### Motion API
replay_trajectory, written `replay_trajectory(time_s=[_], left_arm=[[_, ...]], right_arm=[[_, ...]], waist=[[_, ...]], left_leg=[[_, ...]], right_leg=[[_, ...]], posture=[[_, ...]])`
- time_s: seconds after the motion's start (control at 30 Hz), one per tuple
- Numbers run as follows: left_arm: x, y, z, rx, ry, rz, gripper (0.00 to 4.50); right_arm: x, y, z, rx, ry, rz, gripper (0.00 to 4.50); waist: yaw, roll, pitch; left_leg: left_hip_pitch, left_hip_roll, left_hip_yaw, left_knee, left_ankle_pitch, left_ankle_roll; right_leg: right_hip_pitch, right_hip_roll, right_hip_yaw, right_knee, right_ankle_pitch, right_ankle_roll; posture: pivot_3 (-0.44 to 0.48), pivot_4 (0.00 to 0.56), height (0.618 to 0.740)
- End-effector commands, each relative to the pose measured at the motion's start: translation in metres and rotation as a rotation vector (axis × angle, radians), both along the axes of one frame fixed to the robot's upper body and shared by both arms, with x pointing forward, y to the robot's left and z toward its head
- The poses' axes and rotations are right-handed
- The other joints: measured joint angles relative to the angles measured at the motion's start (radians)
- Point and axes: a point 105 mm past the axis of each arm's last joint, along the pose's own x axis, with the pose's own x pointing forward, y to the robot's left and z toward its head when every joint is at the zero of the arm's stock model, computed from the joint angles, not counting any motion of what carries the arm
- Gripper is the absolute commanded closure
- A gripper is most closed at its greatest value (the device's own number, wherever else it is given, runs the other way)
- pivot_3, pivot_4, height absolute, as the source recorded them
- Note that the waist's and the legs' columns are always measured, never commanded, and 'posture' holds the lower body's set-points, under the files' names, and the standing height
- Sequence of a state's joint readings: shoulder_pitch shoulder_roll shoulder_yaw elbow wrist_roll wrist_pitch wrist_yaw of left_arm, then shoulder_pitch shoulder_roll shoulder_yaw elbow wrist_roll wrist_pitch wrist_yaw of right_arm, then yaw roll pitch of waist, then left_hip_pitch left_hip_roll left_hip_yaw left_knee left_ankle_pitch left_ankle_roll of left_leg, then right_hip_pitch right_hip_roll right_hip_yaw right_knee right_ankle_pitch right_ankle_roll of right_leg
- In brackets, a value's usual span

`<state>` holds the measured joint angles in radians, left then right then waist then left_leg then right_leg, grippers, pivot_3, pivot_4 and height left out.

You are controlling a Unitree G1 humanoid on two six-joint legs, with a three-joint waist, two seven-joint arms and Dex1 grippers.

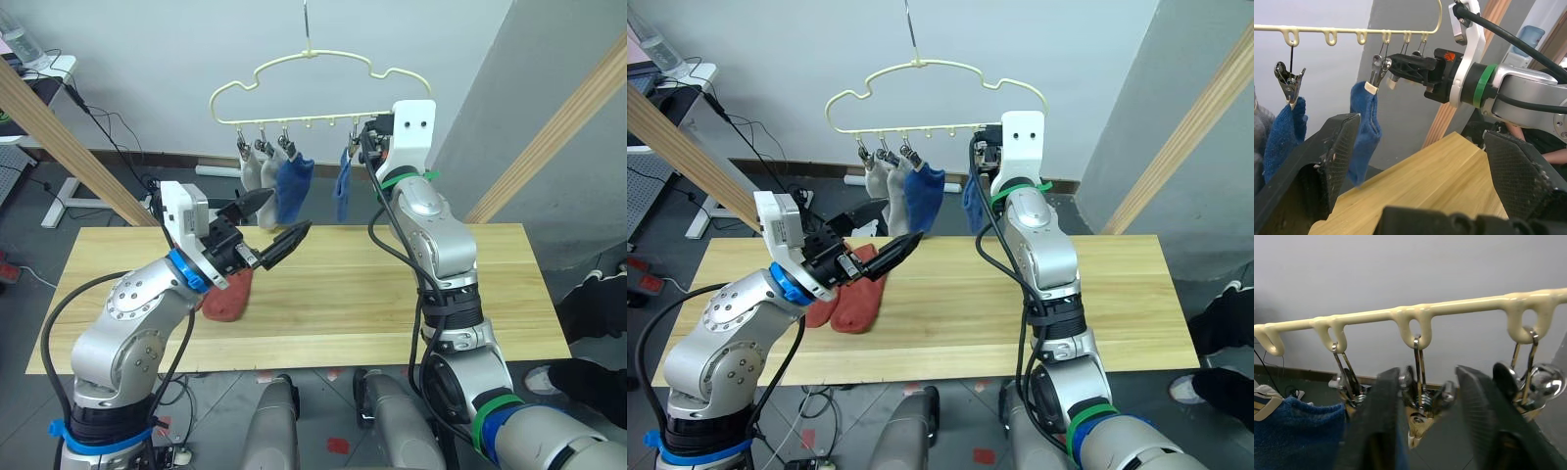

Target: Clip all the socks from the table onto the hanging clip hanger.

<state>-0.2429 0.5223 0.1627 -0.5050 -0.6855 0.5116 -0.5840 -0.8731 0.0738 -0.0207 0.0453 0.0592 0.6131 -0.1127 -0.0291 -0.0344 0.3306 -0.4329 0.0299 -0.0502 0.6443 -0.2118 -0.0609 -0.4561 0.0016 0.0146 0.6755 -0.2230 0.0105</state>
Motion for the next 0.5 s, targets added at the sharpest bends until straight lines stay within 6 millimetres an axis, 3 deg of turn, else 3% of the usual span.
replay_trajectory(time_s=[0.03, 0.5], left_arm=[[-0.0078, -0.0053, 0.0120, -0.003, -0.063, -0.021, 0.00], [-0.0073, -0.0064, 0.0122, -0.003, -0.065, -0.023, 0.00]], right_arm=[[-0.0049, -0.0011, 0.0118, 0.019, -0.039, -0.009, 2.94], [-0.0059, -0.0028, 0.0159, 0.016, -0.061, 0.034, 2.94]], waist=[[0.000, 0.000, 0.000], [0.000, 0.000, 0.000]], left_leg=[[0.000, 0.000, 0.000, 0.000, 0.000, 0.000], [0.000, 0.000, 0.000, 0.000, 0.000, 0.000]], right_leg=[[0.000, 0.000, 0.000, 0.000, 0.000, 0.000], [0.000, 0.000, 0.000, 0.000, 0.000, 0.000]], posture=[[0.034, 0.299, 0.740], [0.030, 0.300, 0.740]])
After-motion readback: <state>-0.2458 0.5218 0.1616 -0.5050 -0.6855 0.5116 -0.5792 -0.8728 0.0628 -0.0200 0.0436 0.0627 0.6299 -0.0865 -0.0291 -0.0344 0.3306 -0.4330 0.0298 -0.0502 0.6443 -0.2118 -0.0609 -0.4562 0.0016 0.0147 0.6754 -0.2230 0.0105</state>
